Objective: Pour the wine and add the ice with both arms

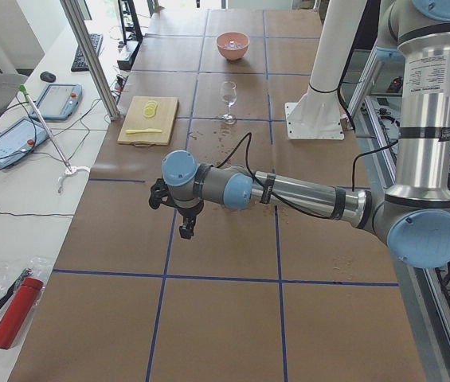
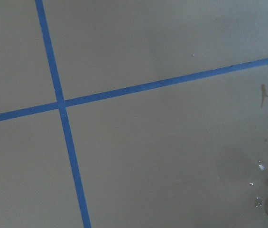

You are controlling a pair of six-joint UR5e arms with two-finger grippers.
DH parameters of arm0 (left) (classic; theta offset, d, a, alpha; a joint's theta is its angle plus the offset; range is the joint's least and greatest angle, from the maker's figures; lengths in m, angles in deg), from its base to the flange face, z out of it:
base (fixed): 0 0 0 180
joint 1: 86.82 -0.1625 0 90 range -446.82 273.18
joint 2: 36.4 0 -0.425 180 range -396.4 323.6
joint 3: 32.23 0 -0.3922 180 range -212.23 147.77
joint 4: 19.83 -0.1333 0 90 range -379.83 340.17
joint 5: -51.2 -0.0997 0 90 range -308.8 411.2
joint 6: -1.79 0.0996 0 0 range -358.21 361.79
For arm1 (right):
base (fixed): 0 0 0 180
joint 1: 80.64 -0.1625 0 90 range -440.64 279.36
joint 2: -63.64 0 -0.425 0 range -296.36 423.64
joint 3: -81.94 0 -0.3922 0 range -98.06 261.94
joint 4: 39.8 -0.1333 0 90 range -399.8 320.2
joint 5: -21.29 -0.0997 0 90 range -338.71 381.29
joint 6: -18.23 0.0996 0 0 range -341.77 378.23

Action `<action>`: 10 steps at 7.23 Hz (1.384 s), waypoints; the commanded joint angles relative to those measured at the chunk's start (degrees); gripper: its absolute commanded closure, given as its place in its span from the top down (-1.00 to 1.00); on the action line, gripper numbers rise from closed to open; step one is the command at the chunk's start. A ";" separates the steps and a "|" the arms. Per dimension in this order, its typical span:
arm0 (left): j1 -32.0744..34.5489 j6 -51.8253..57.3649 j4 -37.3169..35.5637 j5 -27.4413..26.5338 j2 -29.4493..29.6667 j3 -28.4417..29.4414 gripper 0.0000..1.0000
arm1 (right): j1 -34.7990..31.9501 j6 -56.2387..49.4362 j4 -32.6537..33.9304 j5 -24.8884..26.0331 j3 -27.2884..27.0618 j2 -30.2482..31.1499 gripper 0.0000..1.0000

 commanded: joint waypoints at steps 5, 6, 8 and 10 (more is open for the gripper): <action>-0.56 -0.10 -0.55 0.17 1.18 0.40 1.00 | 0.55 0.59 -7.25 0.25 -2.85 5.20 1.00; -0.56 -0.27 -0.20 0.69 1.88 0.67 1.00 | 0.72 0.60 -14.94 0.42 -1.47 7.07 1.00; -0.12 -0.27 2.17 0.52 1.10 -2.73 1.00 | 1.34 1.03 -24.40 0.07 4.85 7.35 1.00; -0.21 -0.10 4.35 0.61 1.10 -3.98 1.00 | 1.34 1.73 -24.69 -2.63 4.35 8.74 1.00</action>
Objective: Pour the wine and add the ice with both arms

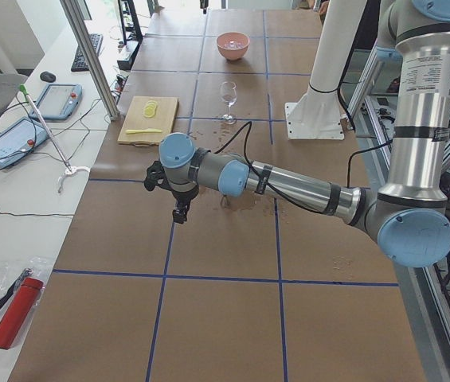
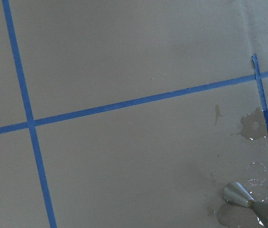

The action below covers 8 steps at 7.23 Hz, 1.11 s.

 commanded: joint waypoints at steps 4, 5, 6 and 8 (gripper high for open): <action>-1.89 -1.57 20.54 -0.50 -1.63 3.13 0.98 | -0.04 3.88 -1.08 -8.67 -2.57 2.50 1.00; -4.95 -7.67 27.90 -1.63 -4.17 3.41 0.97 | -0.04 4.34 -1.08 -8.76 -2.75 2.33 1.00; -9.85 -12.34 40.42 -8.34 -8.90 4.28 0.96 | -0.04 4.35 -2.04 -8.76 -2.92 2.15 1.00; -17.16 -27.18 61.19 -14.55 -16.90 4.81 0.85 | -0.04 4.52 -4.68 -8.76 -2.57 2.15 1.00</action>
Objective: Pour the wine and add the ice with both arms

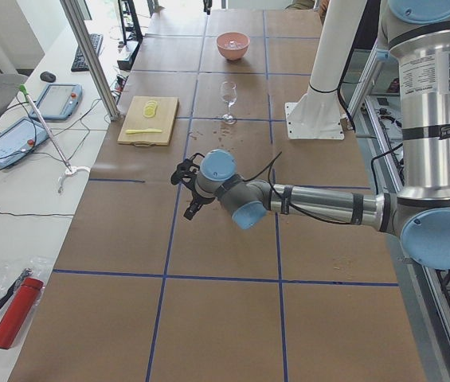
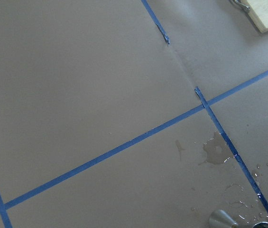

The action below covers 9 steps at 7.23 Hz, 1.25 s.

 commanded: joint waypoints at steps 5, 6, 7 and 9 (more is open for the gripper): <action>-24.40 -14.44 32.92 -32.16 -15.61 0.52 0.96 | 0.00 0.11 -1.07 -0.03 0.52 0.14 1.00; -29.49 -19.84 33.03 -35.87 -15.44 0.52 0.96 | 0.00 0.11 -1.07 -0.12 0.60 0.23 1.00; -38.24 -24.51 32.94 -46.26 -15.44 0.52 0.97 | 0.00 0.11 -1.07 -0.12 0.43 0.32 1.00; -49.87 -32.87 32.76 -58.40 -15.44 0.52 0.97 | 0.00 0.11 -1.07 -0.47 0.26 0.40 1.00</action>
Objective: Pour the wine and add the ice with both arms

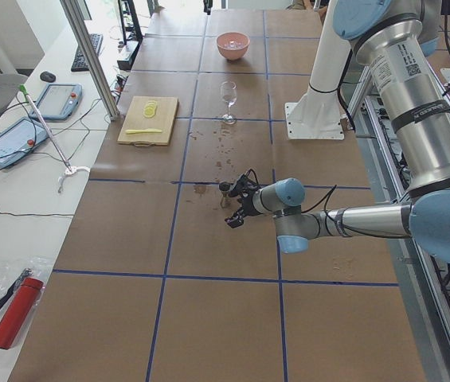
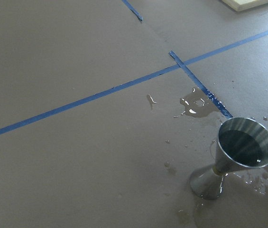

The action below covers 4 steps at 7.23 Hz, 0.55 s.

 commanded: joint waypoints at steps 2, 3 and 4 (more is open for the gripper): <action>-13.75 -10.82 -0.18 -21.39 0.55 -0.09 0.97 | 0.00 -0.09 0.00 -1.85 -0.27 0.64 1.00; -15.16 -13.53 -0.27 -26.58 2.38 0.09 0.97 | 0.00 0.00 0.00 -1.94 -0.44 0.90 1.00; -16.57 -14.25 -0.27 -32.20 3.79 1.31 0.96 | 0.00 0.00 0.00 -2.11 -0.44 0.99 1.00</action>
